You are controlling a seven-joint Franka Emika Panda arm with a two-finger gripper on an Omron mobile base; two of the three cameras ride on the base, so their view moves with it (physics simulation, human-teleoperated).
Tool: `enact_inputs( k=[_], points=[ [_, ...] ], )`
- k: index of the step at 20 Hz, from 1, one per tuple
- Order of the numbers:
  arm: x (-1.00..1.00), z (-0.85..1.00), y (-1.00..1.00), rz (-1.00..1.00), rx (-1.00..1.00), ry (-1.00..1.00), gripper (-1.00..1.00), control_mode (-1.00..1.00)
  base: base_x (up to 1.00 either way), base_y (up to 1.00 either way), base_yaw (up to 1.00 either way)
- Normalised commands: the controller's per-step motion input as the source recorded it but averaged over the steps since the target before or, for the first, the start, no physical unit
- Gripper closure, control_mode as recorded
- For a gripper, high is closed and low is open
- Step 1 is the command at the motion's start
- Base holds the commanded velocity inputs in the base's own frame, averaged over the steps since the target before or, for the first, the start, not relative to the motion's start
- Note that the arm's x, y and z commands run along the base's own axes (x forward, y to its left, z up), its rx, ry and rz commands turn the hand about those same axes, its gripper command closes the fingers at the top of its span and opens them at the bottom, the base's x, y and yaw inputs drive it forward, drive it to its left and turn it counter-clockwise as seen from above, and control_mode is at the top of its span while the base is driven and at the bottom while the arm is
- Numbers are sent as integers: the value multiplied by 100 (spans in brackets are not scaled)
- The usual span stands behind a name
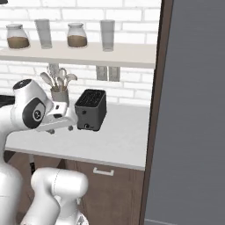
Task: Pick up the knife from the drawer and place it on the cutting board. Then place the meat from the plate to the cutting board.
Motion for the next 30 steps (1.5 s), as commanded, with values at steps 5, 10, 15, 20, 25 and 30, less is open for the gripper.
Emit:
enact_inputs(
  k=[5, 10, 15, 20, 25, 30],
  points=[
    [-13, 0, 0, 1, 0, 0, -100, 100, -49, 8, 2],
    [0, 0, 0, 0, 0, 0, -100, 100, -99, 95, -18],
    [0, 0, 0, 0, 0, 0, -100, 100, -49, 100, -38],
    [0, 0, 0, 0, 0, 0, -100, 100, -5, 100, -60],
    [0, 0, 0, 0, 0, 0, -100, 100, 0, 100, -63],
    [0, 0, 0, 0, 0, 0, -100, 100, 12, 100, -59]
  ],
)
